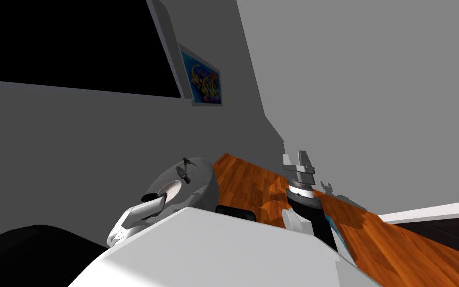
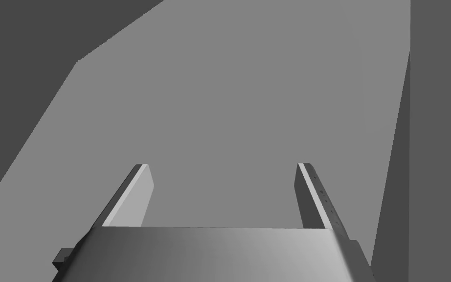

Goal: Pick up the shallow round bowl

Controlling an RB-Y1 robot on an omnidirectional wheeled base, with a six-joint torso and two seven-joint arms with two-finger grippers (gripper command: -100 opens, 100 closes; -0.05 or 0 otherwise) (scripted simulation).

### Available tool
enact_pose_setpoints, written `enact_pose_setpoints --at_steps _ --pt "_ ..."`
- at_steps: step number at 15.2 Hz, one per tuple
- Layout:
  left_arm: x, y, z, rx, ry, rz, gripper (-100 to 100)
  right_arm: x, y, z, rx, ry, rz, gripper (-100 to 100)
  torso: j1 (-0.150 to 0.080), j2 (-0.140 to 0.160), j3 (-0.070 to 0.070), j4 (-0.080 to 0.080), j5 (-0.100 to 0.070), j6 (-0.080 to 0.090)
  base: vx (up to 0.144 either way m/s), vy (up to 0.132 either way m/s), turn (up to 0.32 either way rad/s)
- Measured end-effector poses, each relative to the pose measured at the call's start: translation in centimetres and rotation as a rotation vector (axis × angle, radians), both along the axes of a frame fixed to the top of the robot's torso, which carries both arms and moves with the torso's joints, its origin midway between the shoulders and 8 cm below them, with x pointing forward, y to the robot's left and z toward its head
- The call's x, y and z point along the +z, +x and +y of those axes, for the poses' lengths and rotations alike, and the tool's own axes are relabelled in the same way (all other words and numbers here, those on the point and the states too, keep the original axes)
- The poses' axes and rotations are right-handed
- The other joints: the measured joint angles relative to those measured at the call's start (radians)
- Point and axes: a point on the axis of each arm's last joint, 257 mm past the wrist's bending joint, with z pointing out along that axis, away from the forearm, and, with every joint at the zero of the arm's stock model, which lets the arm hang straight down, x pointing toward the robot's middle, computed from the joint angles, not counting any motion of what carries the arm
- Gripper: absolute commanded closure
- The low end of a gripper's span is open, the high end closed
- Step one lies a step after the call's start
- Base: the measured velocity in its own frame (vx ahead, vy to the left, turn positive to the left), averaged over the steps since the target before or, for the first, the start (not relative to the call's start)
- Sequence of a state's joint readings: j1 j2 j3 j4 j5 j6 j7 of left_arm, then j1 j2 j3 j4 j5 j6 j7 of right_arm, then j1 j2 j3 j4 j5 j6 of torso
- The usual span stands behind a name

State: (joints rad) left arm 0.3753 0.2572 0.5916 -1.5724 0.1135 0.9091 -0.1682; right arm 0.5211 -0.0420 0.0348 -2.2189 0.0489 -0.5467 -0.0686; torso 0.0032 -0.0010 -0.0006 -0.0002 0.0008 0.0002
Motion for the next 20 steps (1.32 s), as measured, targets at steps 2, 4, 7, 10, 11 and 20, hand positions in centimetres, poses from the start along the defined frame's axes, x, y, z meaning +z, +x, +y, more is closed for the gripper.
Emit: enact_pose_setpoints --at_steps 2,4,7,10,11,20 --pt "-0.6 -1.1 0.1 0.024 -0.019 0.024 -100 0.0 0.0 0.0 0.000 0.000 0.000 0 0.000 0.000 0.000 0.000 0.000 0.000 -0.007 0.024 -0.089" --pt "-0.8 -1.8 0.2 0.038 -0.031 0.038 -100 0.0 0.0 0.0 0.000 0.000 0.000 0 0.000 0.000 0.000 0.000 0.000 -0.001 -0.010 0.016 -0.026" --pt "-1.5 -1.3 0.2 0.041 -0.031 0.039 -100 0.0 0.0 0.0 0.000 0.000 0.000 0 0.000 0.001 0.000 0.000 0.000 0.000 -0.028 0.030 -0.025" --pt "-2.3 -0.9 0.3 0.045 -0.029 0.038 -100 0.0 0.0 0.0 0.000 0.000 0.000 0 0.001 0.001 0.001 0.000 0.000 -0.001 -0.020 0.029 -0.016" --pt "-2.3 -0.9 0.3 0.046 -0.028 0.036 100 0.0 0.0 0.0 0.000 0.000 0.000 0 0.000 0.001 0.000 0.000 0.000 -0.001 -0.005 0.008 -0.002" --pt "-1.5 -1.4 0.3 0.043 -0.029 0.037 100 0.0 0.0 0.0 0.000 0.000 0.000 0 -0.005 -0.002 -0.001 0.000 -0.002 0.000 0.013 -0.018 0.014"
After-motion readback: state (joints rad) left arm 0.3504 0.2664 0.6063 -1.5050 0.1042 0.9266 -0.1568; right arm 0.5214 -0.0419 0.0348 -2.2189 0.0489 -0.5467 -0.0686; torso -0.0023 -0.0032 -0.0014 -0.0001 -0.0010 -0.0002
